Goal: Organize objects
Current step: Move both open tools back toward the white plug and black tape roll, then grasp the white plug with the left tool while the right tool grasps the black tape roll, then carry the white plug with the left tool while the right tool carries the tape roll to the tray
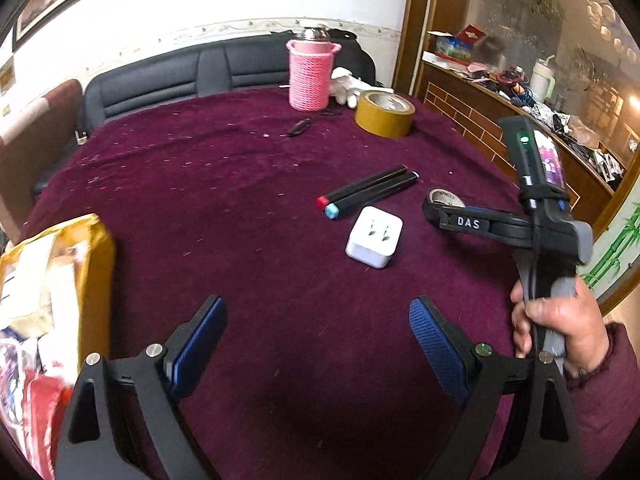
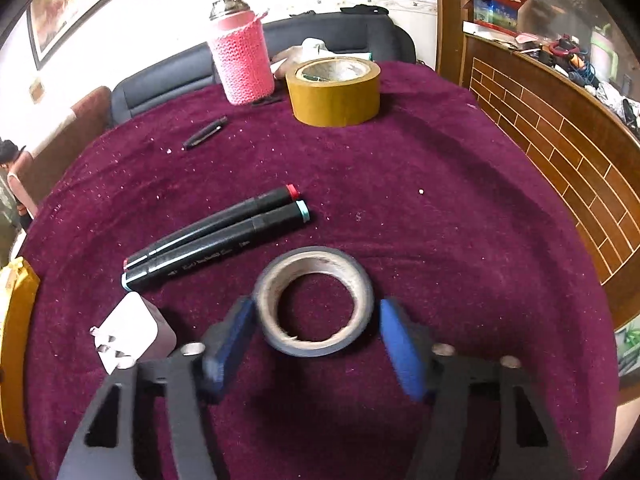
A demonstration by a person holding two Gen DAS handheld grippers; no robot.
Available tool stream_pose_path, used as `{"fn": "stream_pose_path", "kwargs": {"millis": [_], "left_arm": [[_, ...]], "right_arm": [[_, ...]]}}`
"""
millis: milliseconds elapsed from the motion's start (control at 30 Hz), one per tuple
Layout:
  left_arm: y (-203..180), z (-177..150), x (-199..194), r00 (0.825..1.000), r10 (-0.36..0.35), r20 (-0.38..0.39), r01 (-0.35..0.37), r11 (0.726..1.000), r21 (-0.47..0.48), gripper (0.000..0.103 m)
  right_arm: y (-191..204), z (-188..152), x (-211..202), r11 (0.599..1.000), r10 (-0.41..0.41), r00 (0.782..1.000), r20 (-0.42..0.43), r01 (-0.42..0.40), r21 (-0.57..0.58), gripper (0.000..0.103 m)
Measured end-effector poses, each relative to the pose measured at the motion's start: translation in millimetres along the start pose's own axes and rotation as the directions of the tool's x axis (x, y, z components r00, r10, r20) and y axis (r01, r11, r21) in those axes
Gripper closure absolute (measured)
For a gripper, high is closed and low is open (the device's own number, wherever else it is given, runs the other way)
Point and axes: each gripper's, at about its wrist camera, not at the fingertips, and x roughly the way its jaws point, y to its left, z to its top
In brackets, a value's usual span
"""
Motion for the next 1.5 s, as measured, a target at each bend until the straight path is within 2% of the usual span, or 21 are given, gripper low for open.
{"fn": "stream_pose_path", "kwargs": {"millis": [167, 367, 700, 767, 833, 867, 1000, 1200, 1367, 1500], "left_arm": [[-18.2, 12.6, 31.4, 1.000, 0.006, 0.013, -0.007, 0.997, 0.080, 0.012], [-46.5, 26.8, 62.6, 0.998, 0.034, 0.046, -0.044, 0.967, 0.252, 0.012], [-65.5, 32.2, 103.3, 0.999, 0.033, -0.034, -0.021, 0.950, 0.311, 0.012], [-66.6, 31.7, 104.4, 0.999, 0.025, -0.043, -0.010, 0.949, 0.316, 0.023], [-66.5, 32.2, 104.8, 0.998, -0.008, -0.060, 0.026, 0.953, 0.302, 0.059], [-65.8, 33.0, 104.7, 0.998, -0.002, -0.062, 0.020, 0.956, 0.293, 0.065], [-59.7, 33.9, 102.5, 0.997, -0.009, -0.071, 0.027, 0.967, 0.253, 0.065], [-41.1, 37.9, 65.1, 0.999, -0.038, -0.011, 0.040, 0.988, 0.153, 0.065], [-17.0, 28.7, 3.2, 0.995, -0.063, 0.077, 0.057, 0.995, 0.084, 0.065], [26.0, 11.4, -53.8, 0.989, -0.053, 0.139, 0.054, 0.999, -0.006, 0.065]], "right_arm": [[-7.2, -0.5, -2.2, 0.999, 0.039, 0.999, 0.005, -0.039, 0.036, 0.040], [-10.5, -0.5, -2.9, 0.997, 0.065, 0.998, 0.009, -0.066, 0.044, 0.040], [-10.3, -0.5, -2.6, 0.997, 0.063, 0.998, 0.013, -0.064, 0.034, 0.040], [-9.4, -0.6, -2.7, 0.998, 0.058, 0.998, 0.014, -0.059, 0.029, 0.040], [-8.7, -0.6, -2.8, 0.998, 0.057, 0.998, 0.015, -0.058, 0.027, 0.040], [-8.9, -0.4, -2.6, 0.998, 0.058, 0.998, 0.015, -0.059, 0.027, 0.040], [-9.9, -0.3, -2.3, 0.998, 0.063, 0.998, 0.018, -0.064, 0.029, 0.040], [-12.1, -0.3, -2.4, 0.996, 0.078, 0.997, 0.026, -0.079, 0.043, 0.040], [-13.1, -1.0, -6.6, 0.995, 0.073, 0.996, 0.048, -0.076, 0.057, 0.040], [-7.5, -1.5, -17.0, 0.995, 0.079, 0.993, 0.089, -0.085, 0.057, 0.040]]}}
